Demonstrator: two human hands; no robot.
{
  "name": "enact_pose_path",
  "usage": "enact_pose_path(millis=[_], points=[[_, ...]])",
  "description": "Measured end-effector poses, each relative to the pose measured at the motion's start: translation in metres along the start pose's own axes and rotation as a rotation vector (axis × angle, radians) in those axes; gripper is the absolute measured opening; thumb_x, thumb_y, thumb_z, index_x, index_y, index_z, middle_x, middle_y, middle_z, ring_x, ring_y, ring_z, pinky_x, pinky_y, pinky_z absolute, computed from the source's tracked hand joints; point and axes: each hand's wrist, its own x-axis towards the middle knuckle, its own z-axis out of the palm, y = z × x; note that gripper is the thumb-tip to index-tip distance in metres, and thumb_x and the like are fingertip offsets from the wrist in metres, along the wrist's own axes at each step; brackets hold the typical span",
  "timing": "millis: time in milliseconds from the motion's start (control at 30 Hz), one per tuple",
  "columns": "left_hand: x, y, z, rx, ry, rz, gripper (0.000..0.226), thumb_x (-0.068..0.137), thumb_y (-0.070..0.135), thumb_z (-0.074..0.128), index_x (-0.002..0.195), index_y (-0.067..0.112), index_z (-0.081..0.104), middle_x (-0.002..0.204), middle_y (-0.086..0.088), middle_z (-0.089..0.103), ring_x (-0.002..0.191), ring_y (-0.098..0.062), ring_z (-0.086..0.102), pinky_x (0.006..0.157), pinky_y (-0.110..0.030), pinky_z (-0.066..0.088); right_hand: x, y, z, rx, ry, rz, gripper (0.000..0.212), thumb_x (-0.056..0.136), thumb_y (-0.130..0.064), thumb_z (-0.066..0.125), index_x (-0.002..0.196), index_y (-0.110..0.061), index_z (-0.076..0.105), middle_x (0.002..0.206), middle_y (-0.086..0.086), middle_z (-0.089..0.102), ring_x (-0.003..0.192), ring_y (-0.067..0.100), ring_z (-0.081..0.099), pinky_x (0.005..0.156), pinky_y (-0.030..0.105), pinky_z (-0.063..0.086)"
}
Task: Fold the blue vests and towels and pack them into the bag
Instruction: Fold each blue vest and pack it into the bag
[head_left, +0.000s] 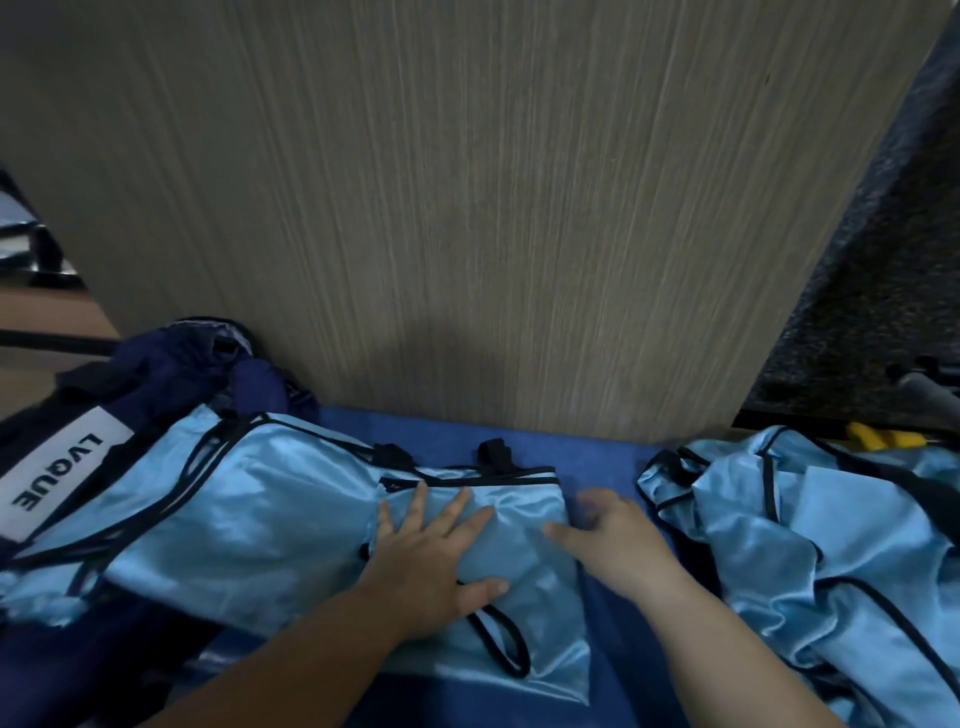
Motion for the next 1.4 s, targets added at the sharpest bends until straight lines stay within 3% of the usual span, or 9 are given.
enact_pose_path(millis=[200, 367, 533, 733, 867, 1067, 1167, 1300, 1400], points=[[-0.001, -0.002, 0.002, 0.015, 0.021, 0.02, 0.1, 0.06, 0.091, 0.001, 0.15, 0.049, -0.008, 0.16, 0.018, -0.014, 0.147, -0.029, -0.021, 0.11, -0.062, -0.018, -0.009, -0.005, 0.019, 0.018, -0.106, 0.107, 0.026, 0.079, -0.041, 0.072, 0.09, -0.025, 0.055, 0.093, -0.006, 0.066, 0.088, 0.013, 0.067, 0.077, 0.034, 0.058], [-0.003, -0.004, 0.004, -0.033, 0.051, 0.052, 0.094, 0.066, 0.091, 0.003, 0.15, 0.049, -0.005, 0.16, 0.022, -0.009, 0.148, -0.022, -0.018, 0.112, -0.059, -0.02, -0.013, -0.006, 0.022, 0.173, -0.152, 0.069, 0.016, 0.09, -0.028, 0.065, 0.104, -0.024, 0.059, 0.098, -0.007, 0.068, 0.089, 0.01, 0.067, 0.08, 0.029, 0.057], [-0.004, 0.0, -0.001, -0.182, 0.136, 0.104, 0.101, 0.063, 0.086, -0.014, 0.152, 0.045, 0.01, 0.159, 0.024, 0.006, 0.149, -0.008, -0.006, 0.117, -0.045, -0.015, -0.017, -0.002, 0.008, 0.54, -0.234, 0.047, 0.026, 0.093, -0.014, 0.062, 0.117, -0.024, 0.061, 0.102, 0.001, 0.075, 0.093, 0.022, 0.073, 0.088, 0.047, 0.057], [0.003, 0.016, 0.011, -0.215, 0.458, 0.131, 0.045, 0.084, 0.048, 0.047, 0.12, 0.024, 0.06, 0.122, 0.007, 0.063, 0.115, -0.018, 0.059, 0.101, -0.047, 0.046, -0.021, -0.003, -0.029, 0.967, -0.196, 0.062, 0.03, 0.091, 0.0, 0.054, 0.117, -0.011, 0.064, 0.102, 0.023, 0.072, 0.089, 0.038, 0.07, 0.073, 0.042, 0.059], [0.008, 0.044, 0.006, -0.378, 0.26, 0.16, 0.064, 0.091, 0.057, 0.032, 0.144, 0.024, 0.044, 0.15, 0.005, 0.041, 0.141, -0.015, 0.032, 0.118, -0.02, 0.013, -0.024, -0.001, -0.059, 1.175, -0.132, 0.095, 0.039, 0.074, -0.011, 0.064, 0.113, -0.008, 0.067, 0.096, 0.024, 0.07, 0.08, 0.038, 0.069, 0.071, 0.044, 0.056], [0.018, 0.086, -0.018, -1.032, -0.126, 0.23, 0.047, 0.094, 0.027, 0.061, 0.137, 0.037, 0.043, 0.142, 0.014, 0.045, 0.127, 0.001, 0.044, 0.102, -0.008, 0.034, -0.035, 0.0, -0.098, 1.356, -0.091, 0.0, 0.067, 0.023, -0.025, 0.097, 0.08, -0.006, 0.069, 0.068, 0.017, 0.065, 0.062, 0.028, 0.069, 0.053, 0.037, 0.059], [0.021, 0.088, -0.027, -1.173, -0.113, 0.183, 0.039, 0.095, 0.021, 0.061, 0.127, 0.039, 0.049, 0.134, 0.021, 0.051, 0.125, 0.005, 0.045, 0.094, -0.003, 0.035, -0.044, -0.006, -0.113, 1.428, -0.096, -0.081, 0.023, 0.067, -0.027, 0.075, 0.079, -0.01, 0.064, 0.064, 0.013, 0.065, 0.058, 0.024, 0.068, 0.049, 0.033, 0.057], [0.024, 0.07, -0.036, -1.354, 0.027, -0.007, 0.015, 0.098, 0.024, 0.056, 0.11, 0.026, 0.063, 0.113, 0.009, 0.066, 0.096, 0.001, 0.06, 0.077, -0.012, 0.044, -0.042, -0.013, -0.099, 1.37, -0.189, -0.071, 0.071, 0.033, -0.025, 0.094, 0.094, -0.007, 0.065, 0.076, 0.018, 0.064, 0.067, 0.028, 0.068, 0.061, 0.037, 0.059], [0.023, 0.055, -0.042, -1.584, 0.044, -0.27, 0.031, 0.1, 0.039, 0.046, 0.099, 0.013, 0.064, 0.084, -0.003, 0.066, 0.068, -0.012, 0.055, 0.063, -0.024, 0.042, -0.039, -0.031, -0.068, 1.244, -0.224, -0.087, 0.04, 0.057, -0.021, 0.075, 0.093, -0.008, 0.064, 0.068, 0.013, 0.061, 0.057, 0.021, 0.062, 0.053, 0.027, 0.053]])
